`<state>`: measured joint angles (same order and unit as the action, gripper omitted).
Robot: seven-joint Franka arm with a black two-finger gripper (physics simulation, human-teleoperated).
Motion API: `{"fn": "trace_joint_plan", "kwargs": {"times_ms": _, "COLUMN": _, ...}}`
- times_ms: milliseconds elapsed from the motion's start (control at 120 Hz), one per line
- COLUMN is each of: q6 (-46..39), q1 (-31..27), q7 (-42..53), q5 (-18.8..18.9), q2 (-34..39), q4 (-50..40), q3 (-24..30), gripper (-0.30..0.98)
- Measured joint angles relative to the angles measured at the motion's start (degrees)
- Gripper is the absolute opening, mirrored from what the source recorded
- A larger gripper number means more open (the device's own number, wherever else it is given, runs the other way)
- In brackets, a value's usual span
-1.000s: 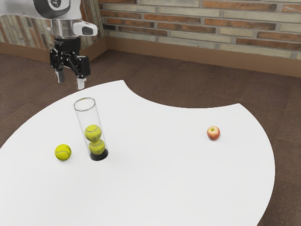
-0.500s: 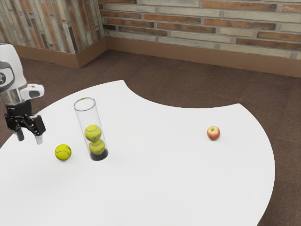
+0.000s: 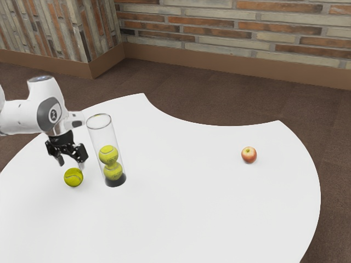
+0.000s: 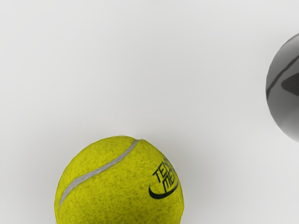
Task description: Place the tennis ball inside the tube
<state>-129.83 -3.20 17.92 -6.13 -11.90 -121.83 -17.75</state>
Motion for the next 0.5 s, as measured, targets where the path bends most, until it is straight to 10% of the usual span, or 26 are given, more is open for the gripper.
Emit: {"fn": "trace_joint_plan", "kwargs": {"times_ms": 500, "q6": -3.1, "q1": -1.9, "q7": 2.4, "q5": -4.3, "q2": -5.7, "q4": -0.2, "q3": 0.2, "gripper": 0.67}}
